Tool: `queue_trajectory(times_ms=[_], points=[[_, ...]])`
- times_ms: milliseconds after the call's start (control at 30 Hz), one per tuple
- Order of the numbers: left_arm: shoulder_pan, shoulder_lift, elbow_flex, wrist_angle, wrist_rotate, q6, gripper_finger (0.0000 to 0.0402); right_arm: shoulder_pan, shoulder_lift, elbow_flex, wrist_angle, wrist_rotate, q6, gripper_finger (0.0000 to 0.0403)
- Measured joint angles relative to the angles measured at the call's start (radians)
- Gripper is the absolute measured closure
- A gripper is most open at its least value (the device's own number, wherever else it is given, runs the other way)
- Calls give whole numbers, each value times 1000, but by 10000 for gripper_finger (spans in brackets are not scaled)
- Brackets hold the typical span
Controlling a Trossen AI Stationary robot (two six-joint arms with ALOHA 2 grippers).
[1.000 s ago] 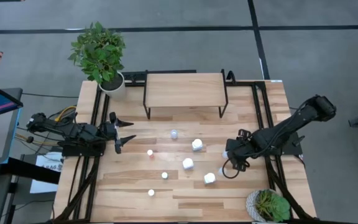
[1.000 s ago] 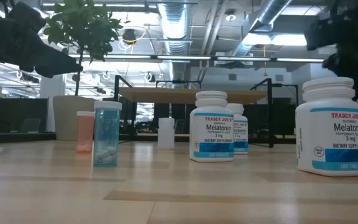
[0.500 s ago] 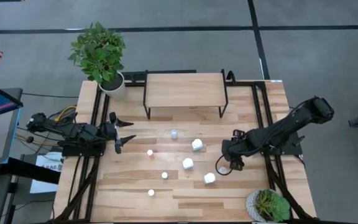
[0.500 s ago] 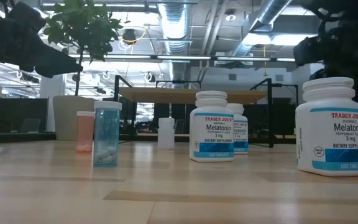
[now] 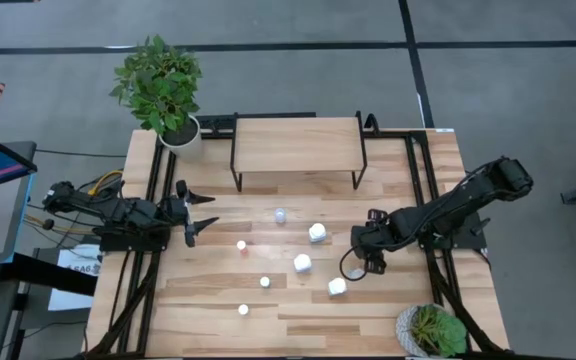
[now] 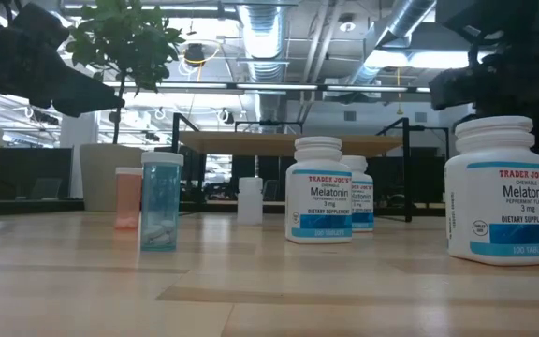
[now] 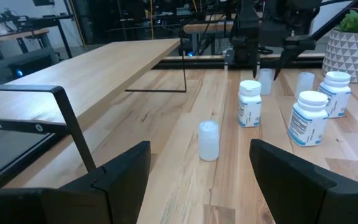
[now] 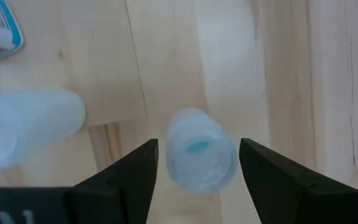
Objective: Pick and place medicine bottles onto shelf by color
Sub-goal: Put the middle right transparent medicine bottle on the shelf
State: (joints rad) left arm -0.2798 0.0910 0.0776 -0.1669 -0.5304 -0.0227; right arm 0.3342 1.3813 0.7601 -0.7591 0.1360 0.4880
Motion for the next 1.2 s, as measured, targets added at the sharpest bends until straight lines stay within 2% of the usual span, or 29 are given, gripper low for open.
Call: queue_trajectory(times_ms=[300,667,800,933,1200], points=[[0,0,0,0,0,0,137,-11,-2,0,19,-1,-21,167],[0,0,0,0,0,0,137,-11,-3,3,17,-4,-18,264],[0,0,0,0,0,0,137,-11,-2,26,9,-5,-18,276],[0,0,0,0,0,0,137,-11,-2,75,-17,-8,-38,270],[0,0,0,0,0,0,137,-43,-2,278,-226,-11,-93,276]])
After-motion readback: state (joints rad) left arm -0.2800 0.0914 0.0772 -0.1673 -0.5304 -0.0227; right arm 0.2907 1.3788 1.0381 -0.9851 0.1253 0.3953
